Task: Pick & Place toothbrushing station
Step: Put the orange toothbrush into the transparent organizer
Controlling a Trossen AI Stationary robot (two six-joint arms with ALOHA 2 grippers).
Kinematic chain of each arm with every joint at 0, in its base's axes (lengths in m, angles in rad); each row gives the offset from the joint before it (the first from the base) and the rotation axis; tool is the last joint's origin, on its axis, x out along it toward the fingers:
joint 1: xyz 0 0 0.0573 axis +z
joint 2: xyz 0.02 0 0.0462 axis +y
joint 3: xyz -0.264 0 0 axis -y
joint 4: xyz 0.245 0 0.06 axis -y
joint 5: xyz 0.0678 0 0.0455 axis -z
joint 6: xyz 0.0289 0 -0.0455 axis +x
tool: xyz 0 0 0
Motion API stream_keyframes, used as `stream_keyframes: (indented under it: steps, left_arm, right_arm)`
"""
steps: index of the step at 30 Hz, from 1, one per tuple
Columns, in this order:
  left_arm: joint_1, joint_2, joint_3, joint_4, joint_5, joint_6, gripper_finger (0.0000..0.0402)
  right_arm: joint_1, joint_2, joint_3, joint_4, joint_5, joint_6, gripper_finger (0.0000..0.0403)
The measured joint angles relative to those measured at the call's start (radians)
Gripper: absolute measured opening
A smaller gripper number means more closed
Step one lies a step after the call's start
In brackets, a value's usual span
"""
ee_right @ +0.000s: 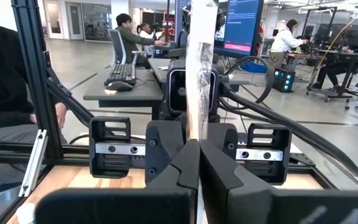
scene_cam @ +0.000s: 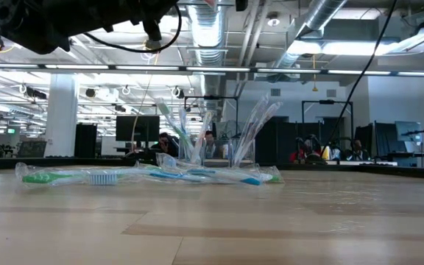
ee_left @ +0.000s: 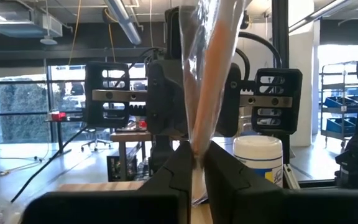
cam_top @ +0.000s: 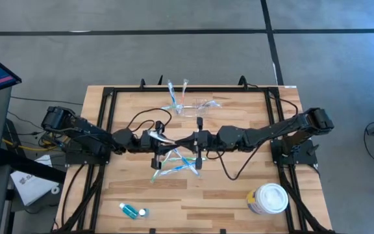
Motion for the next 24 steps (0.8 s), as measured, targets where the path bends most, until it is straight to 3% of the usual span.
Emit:
stream_keyframes:
  steps: [13, 24]
  left_arm:
    - [0.000, 0.000, 0.000, -0.123, -0.002, -0.051, 0.0011]
    - [0.000, 0.000, 0.000, -0.178, -0.057, -0.092, 0.0011]
  right_arm:
    - [-0.002, -0.005, -0.002, -0.013, -0.002, -0.015, 0.0008]
    - [-0.007, -0.064, 0.000, -0.112, -0.002, -0.025, 0.0113]
